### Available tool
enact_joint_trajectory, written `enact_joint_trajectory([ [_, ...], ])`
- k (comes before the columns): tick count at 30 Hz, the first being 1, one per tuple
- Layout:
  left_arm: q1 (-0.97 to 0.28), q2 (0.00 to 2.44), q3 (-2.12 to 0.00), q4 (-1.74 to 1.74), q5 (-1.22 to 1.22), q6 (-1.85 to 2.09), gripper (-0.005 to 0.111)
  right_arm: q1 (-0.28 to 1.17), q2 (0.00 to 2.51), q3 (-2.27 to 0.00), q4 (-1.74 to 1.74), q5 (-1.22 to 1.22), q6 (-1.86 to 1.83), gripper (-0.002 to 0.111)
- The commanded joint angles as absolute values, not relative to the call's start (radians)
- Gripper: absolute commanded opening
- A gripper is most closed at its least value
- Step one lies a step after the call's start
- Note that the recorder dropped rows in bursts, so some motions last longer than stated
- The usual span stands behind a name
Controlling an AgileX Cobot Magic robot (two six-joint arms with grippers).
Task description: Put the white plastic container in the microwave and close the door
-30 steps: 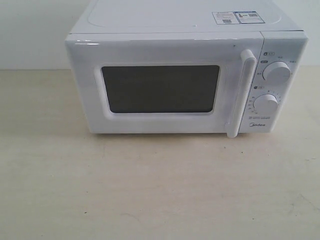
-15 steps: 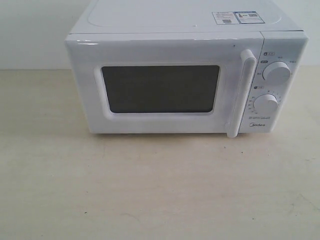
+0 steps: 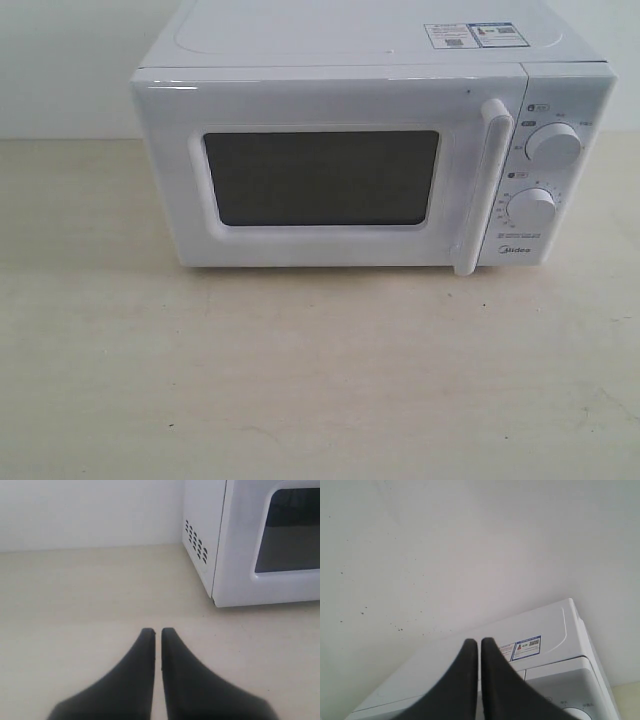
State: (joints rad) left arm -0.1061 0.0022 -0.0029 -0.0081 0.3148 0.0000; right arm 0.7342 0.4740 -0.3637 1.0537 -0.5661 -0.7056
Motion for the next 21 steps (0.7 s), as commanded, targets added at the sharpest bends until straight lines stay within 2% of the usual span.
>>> enact_joint_trajectory([
  [1,-0.102,0.000,0.000,-0.006,0.321,-0.015,0.004,0.729,0.471,-0.358,1.045,-0.571,-0.715,0.000],
  [12,-0.020,0.000,0.000,-0.013,0.323,-0.008,0.004,0.729,0.471,-0.358,1.045,-0.571,-0.715,0.000],
  [21,-0.020,0.000,0.000,-0.013,0.318,-0.008,0.004,0.729,0.471,-0.358,1.045,-0.571,-0.715,0.000],
])
